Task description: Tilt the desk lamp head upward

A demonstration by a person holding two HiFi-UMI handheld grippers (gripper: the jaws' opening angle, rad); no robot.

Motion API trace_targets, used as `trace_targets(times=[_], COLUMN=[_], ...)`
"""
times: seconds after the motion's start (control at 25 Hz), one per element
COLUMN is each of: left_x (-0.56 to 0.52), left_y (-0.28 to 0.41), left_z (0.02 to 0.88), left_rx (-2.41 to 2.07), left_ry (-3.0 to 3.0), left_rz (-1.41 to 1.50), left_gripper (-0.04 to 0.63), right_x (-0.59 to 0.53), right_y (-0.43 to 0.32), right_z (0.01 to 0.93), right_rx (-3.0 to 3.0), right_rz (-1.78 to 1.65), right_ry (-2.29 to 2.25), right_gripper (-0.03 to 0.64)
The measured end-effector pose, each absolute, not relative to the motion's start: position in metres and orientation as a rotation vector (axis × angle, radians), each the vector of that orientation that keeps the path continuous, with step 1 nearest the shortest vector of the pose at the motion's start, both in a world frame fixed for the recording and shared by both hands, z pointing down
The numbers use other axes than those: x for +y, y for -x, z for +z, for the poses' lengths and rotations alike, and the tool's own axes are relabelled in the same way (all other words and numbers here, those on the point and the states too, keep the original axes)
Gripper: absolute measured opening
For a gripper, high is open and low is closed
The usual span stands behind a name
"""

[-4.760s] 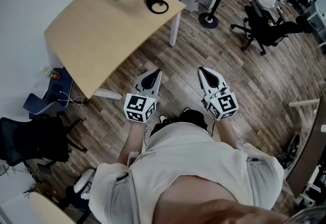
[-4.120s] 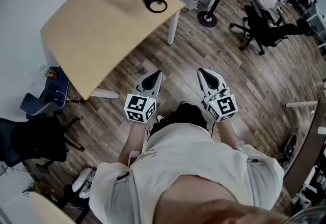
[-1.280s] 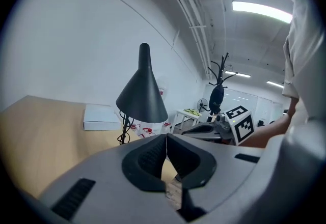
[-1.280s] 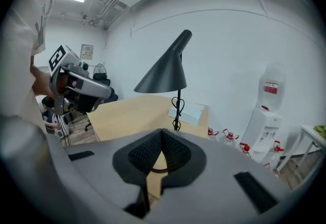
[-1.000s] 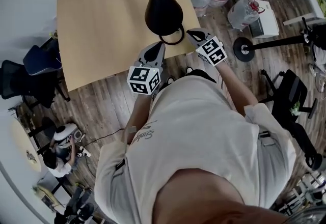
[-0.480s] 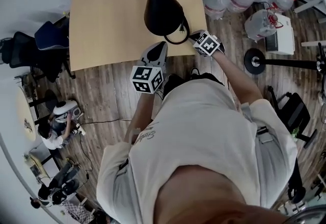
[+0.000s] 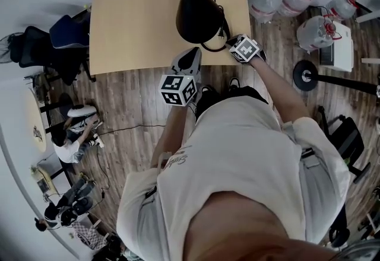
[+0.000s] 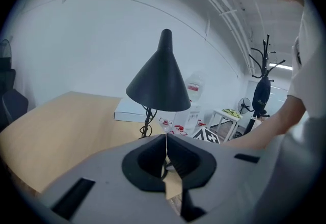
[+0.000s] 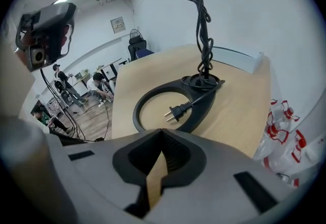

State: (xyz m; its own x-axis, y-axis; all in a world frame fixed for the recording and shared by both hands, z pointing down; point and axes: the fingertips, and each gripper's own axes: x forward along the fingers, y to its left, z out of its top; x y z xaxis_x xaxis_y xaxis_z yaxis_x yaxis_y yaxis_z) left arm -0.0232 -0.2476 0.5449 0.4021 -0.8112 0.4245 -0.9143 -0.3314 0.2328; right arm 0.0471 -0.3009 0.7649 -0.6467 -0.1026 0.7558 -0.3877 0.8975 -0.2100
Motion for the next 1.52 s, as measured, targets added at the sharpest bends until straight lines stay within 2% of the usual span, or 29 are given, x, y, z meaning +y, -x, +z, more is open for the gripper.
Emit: trace_targets(times=[0.8,1.52], left_x=[-0.276,-0.25], left_y=[0.005,0.008], left_z=[0.524,0.487], left_rx=[-1.496,-1.54], left_ry=[-2.367,-2.375], left_rz=[0.165,0.183], left_gripper=[0.015,0.015], right_x=[-0.301,-0.303], right_y=[-0.047,-0.05], right_z=[0.765,0.763], right_rx=[-2.235,-2.227], right_rz=[0.489,0.522], right_ry=[-0.42,-0.466], right_gripper=[-0.005,-0.005])
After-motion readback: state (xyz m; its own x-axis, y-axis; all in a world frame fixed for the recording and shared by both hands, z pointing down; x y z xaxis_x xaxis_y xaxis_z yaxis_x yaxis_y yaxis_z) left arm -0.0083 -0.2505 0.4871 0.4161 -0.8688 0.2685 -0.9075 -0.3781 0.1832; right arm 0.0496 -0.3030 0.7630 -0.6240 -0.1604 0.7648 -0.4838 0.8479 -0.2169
